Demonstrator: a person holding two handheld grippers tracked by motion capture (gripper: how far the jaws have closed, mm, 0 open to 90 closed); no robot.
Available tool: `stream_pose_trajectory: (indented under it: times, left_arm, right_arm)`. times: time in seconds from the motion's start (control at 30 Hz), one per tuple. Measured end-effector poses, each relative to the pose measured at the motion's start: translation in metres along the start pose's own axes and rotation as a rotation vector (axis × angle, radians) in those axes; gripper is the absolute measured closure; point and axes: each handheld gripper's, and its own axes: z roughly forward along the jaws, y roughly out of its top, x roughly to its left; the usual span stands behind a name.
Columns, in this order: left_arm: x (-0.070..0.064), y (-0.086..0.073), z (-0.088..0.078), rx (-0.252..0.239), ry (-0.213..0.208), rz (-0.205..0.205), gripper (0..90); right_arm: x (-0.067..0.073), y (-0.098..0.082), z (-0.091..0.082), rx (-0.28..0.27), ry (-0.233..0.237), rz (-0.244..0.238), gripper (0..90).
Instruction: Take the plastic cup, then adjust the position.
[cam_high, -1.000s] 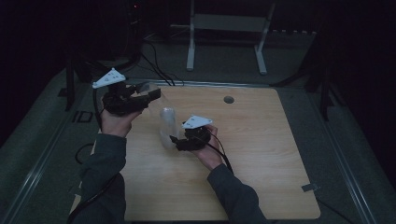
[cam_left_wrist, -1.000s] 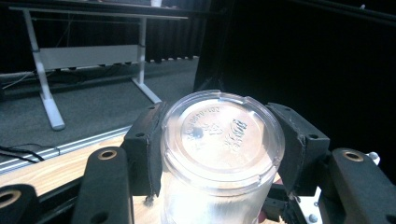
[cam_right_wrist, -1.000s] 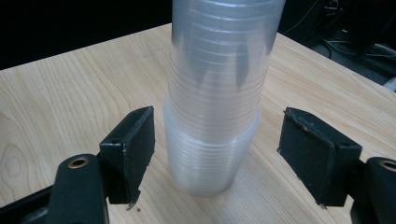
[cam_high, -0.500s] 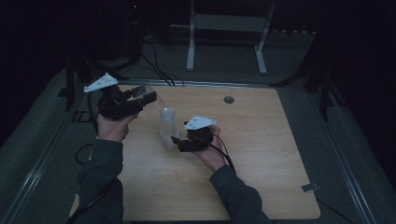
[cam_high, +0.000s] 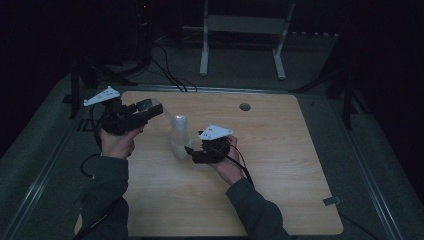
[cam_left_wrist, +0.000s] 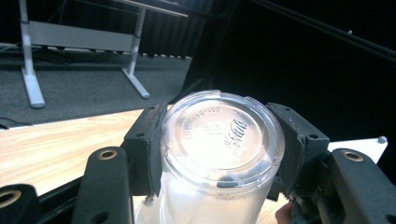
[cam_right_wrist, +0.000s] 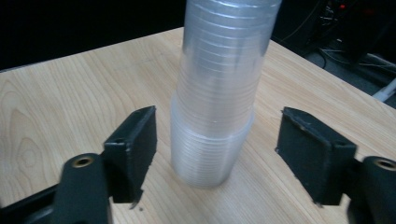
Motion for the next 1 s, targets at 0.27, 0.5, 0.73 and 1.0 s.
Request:
stream_pose_trajectory:
  times: [0.27,0.5,0.73,1.0]
  left_arm:
    - [0.009,-0.016,-0.002,0.006,0.006,-0.055,42.0]
    - [0.014,-0.03,-0.004,0.007,0.009,-0.099,42.0]
    - [0.018,-0.04,-0.002,0.012,0.008,-0.126,42.0]
    - [0.022,-0.051,-0.001,0.016,0.009,-0.158,42.0]
  right_arm:
    - [-0.002,-0.003,-0.003,0.005,-0.011,-0.003,30.8]
    - [-0.003,0.0,-0.004,-0.011,0.001,0.004,31.8]
    - [-0.001,0.001,-0.005,-0.012,0.003,0.005,32.1]
    - [0.002,0.004,-0.006,-0.023,0.009,-0.002,32.5]
